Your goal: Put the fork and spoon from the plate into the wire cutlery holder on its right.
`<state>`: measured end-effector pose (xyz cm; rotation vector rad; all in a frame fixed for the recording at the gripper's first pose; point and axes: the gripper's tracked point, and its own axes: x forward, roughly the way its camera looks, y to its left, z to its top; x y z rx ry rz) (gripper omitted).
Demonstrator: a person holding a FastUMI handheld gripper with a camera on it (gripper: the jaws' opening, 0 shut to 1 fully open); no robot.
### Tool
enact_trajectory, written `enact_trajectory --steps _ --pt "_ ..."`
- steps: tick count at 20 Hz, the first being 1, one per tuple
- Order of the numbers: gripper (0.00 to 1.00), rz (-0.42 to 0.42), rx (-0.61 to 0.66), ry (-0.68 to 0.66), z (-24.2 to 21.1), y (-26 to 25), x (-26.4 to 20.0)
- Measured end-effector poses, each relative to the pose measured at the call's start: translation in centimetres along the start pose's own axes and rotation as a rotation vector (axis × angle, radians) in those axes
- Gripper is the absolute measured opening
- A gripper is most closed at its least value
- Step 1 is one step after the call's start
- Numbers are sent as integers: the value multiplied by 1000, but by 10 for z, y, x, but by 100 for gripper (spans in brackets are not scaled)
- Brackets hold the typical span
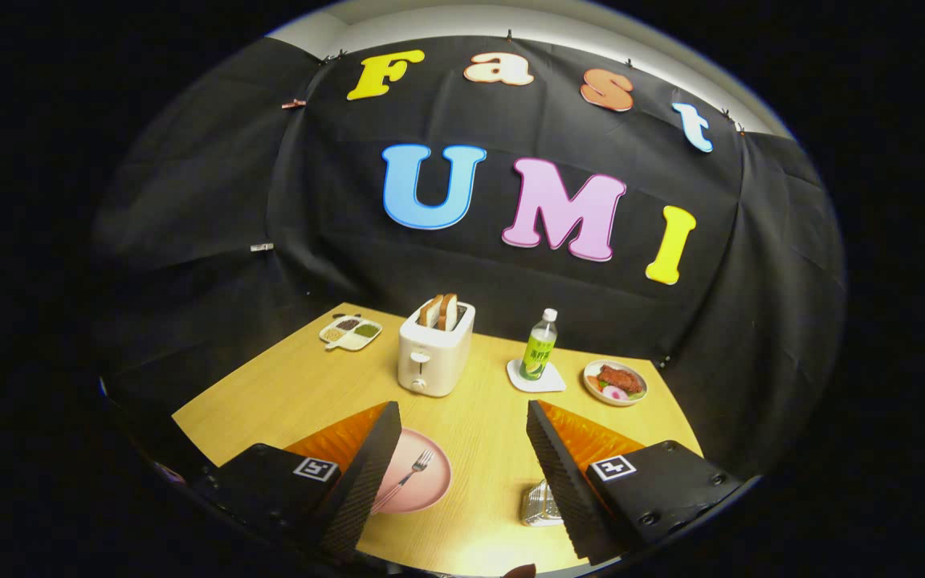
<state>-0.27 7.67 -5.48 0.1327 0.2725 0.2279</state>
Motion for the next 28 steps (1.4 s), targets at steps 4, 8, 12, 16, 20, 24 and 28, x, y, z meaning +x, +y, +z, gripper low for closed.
enact_trajectory --steps 4,8,12,16,20,24,28 --pt "98 74 25 174 -38 29 12" --pt "97 109 66 344 -79 47 24" --pt "90 109 123 491 -120 60 38" --pt "82 114 158 615 -153 74 54" --pt "64 100 169 748 -190 84 65" --pt "62 85 179 833 -216 93 75" --pt "62 63 184 890 -238 97 84"
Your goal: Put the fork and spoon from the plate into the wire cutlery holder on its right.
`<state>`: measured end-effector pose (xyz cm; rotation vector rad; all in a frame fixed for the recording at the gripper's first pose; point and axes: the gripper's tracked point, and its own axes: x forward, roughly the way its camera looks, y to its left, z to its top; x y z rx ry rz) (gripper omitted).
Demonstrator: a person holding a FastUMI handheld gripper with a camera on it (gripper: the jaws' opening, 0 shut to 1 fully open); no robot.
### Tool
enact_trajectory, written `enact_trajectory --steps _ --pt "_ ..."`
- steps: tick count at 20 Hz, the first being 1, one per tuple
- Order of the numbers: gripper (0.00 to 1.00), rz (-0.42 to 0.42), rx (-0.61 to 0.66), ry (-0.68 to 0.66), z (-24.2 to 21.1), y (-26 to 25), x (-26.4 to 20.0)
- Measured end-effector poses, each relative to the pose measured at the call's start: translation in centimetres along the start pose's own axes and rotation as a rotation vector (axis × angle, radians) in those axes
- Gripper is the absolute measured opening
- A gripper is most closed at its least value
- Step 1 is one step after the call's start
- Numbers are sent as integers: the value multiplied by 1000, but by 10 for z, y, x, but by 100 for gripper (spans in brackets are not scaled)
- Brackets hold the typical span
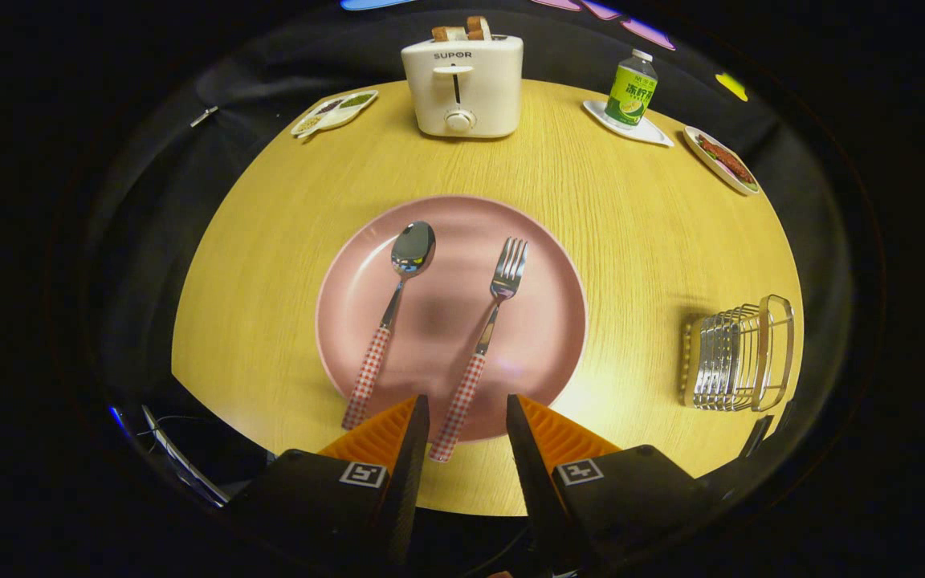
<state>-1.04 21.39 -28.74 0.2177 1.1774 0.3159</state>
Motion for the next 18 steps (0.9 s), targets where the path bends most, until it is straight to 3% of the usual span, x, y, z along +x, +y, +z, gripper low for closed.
enact_trajectory --steps 3,5,8,11,18 --pt "62 0 19 25 -3 0 13" --pt "52 24 66 61 -6 5 22" --pt "28 25 124 89 -4 3 26" --pt "15 7 115 101 -5 -1 27" --pt "13 59 127 -32 25 -13 -7"
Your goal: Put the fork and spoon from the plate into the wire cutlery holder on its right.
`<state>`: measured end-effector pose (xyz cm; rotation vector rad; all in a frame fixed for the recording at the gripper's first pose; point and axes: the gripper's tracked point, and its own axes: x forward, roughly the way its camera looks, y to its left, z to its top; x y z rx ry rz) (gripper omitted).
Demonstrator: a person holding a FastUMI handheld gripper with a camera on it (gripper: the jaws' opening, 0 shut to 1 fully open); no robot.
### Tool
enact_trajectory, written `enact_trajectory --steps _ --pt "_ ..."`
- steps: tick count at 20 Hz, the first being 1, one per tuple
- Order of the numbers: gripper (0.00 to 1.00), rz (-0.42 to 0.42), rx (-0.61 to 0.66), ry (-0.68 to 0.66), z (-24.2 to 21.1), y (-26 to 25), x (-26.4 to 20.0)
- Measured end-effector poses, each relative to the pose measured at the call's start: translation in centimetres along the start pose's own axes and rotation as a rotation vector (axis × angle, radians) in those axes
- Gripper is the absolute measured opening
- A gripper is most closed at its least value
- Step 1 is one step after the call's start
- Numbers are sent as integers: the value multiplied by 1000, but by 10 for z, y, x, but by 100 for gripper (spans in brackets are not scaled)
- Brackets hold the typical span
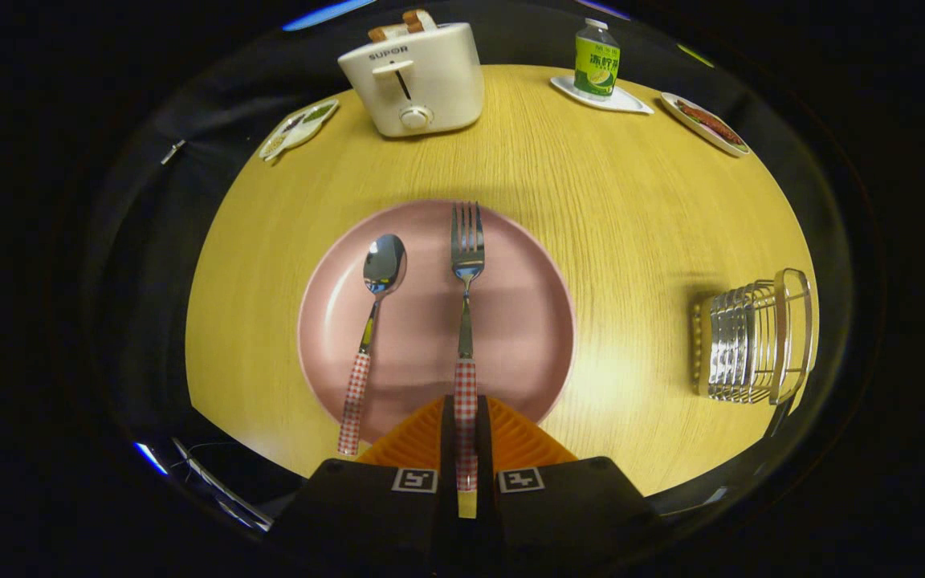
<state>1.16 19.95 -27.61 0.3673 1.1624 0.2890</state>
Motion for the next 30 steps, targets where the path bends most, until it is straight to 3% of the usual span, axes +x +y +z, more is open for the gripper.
enact_trajectory --steps 6,11,18,30 --pt "13 -21 -53 -174 37 -38 -68" --pt "13 -71 -94 -154 32 -94 -117" --pt "13 -116 -167 3 14 -167 -155" --pt "13 -197 -349 479 -41 -237 -171"
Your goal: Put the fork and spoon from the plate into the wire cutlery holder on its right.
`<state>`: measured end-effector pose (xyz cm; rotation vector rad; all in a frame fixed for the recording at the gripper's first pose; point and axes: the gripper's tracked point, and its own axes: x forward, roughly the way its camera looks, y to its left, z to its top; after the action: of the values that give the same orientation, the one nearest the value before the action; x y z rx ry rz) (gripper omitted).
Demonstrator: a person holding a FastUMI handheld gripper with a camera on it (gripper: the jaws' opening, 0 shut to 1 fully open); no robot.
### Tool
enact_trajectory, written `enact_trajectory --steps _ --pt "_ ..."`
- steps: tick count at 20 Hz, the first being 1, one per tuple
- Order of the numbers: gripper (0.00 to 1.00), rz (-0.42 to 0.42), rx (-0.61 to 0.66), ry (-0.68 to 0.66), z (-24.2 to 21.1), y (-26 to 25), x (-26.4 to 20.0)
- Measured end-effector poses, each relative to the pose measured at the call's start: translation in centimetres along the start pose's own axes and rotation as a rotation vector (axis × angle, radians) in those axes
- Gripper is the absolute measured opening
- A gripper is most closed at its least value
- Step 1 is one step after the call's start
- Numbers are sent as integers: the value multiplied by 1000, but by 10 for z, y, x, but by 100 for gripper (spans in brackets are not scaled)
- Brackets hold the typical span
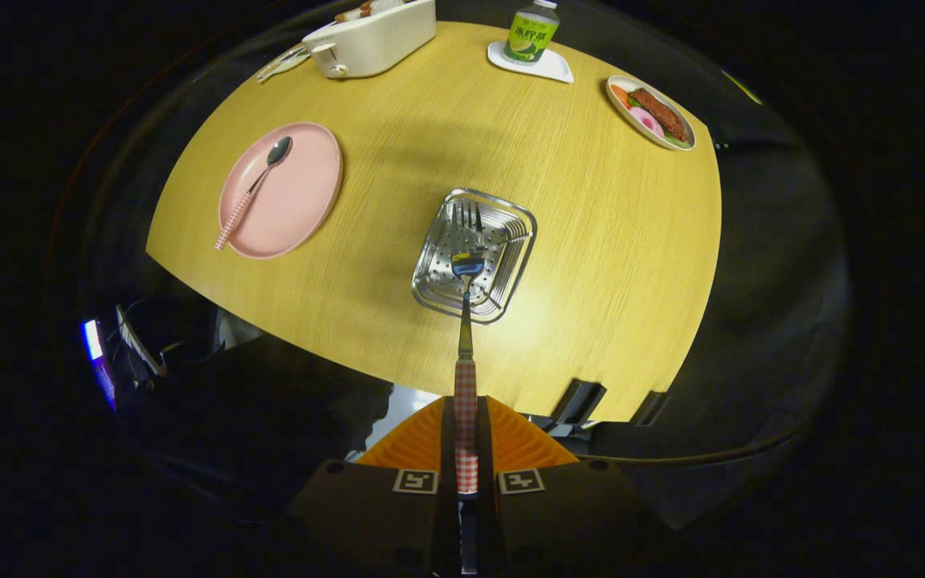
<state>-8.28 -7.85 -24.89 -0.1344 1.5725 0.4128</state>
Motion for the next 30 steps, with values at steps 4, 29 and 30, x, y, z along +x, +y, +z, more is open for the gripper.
enact_trajectory --steps 4,29,30 --pt "13 -24 -58 132 -1 -15 9" --pt "31 -15 -92 167 45 -15 19" --pt "40 -9 -81 122 47 -15 14"
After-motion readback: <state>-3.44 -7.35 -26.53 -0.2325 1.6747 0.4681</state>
